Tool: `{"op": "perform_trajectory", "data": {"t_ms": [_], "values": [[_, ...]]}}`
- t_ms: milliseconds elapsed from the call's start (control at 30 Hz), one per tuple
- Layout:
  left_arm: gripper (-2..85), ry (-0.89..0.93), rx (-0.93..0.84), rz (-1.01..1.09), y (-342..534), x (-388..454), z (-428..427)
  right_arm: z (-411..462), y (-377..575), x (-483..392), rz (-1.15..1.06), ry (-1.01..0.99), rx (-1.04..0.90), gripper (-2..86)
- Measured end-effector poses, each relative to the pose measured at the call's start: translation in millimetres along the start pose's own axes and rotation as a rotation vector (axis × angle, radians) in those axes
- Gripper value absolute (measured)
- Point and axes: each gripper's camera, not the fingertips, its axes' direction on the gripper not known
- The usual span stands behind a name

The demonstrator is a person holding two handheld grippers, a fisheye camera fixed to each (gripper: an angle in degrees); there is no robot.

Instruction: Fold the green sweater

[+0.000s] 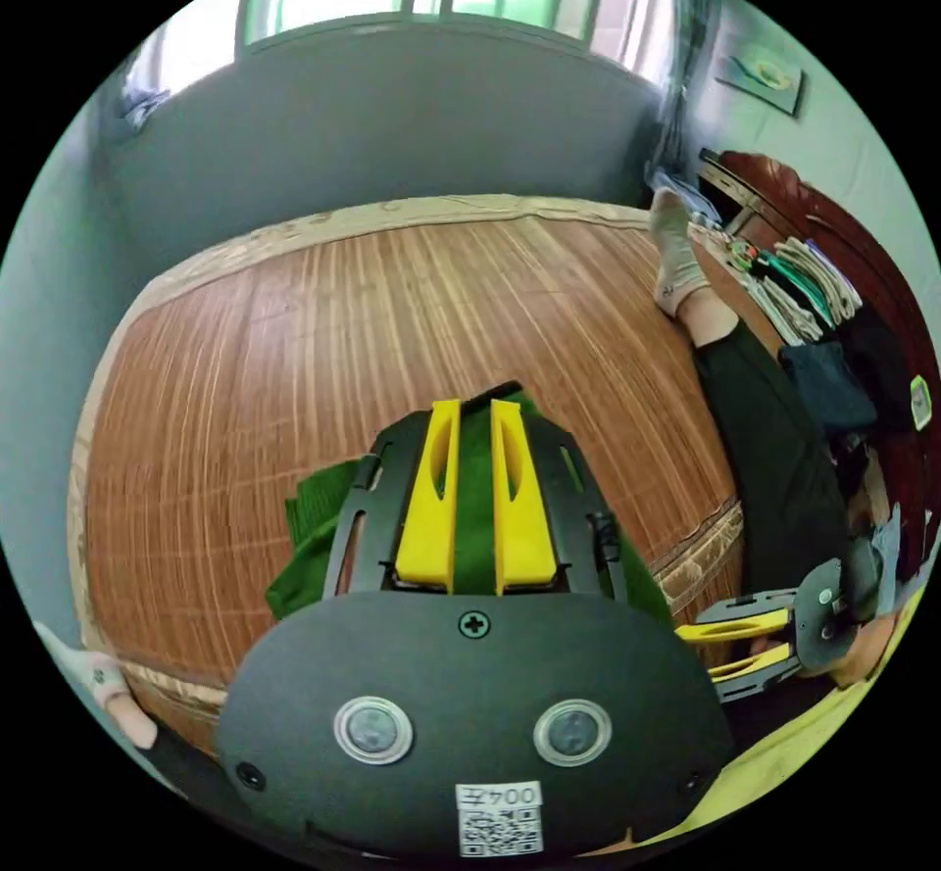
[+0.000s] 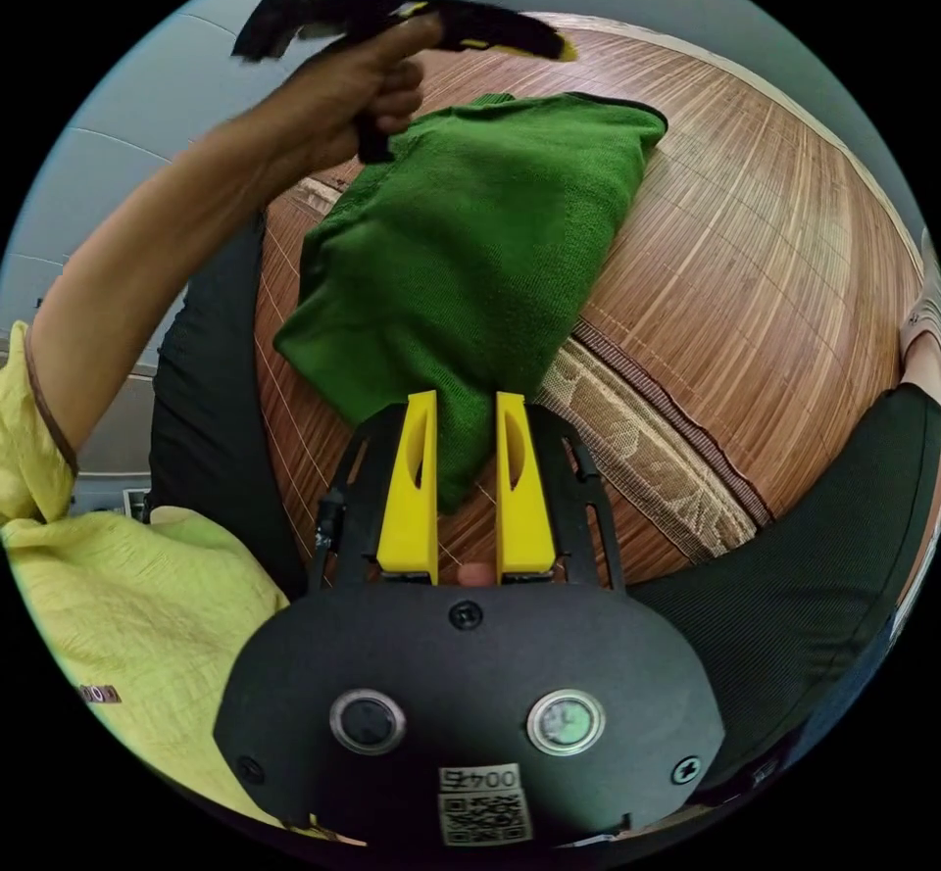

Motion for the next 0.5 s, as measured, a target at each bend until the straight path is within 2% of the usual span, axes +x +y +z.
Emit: {"op": "perform_trajectory", "data": {"t_ms": [67,267,500], "values": [[7.0,0.048,-0.095,0.101,-42,23,23,0,-1,0,-0.005,0.002,-0.005,9.4],[8.0,0.088,-0.377,0.175,-103,49,87,0,-2,-1,-0.006,-0.007,-0.007,9.7],[4.1,0.071,-0.468,0.248,-102,68,109,0,-2,5,0.071,-0.075,-0.001,9.4]]}}
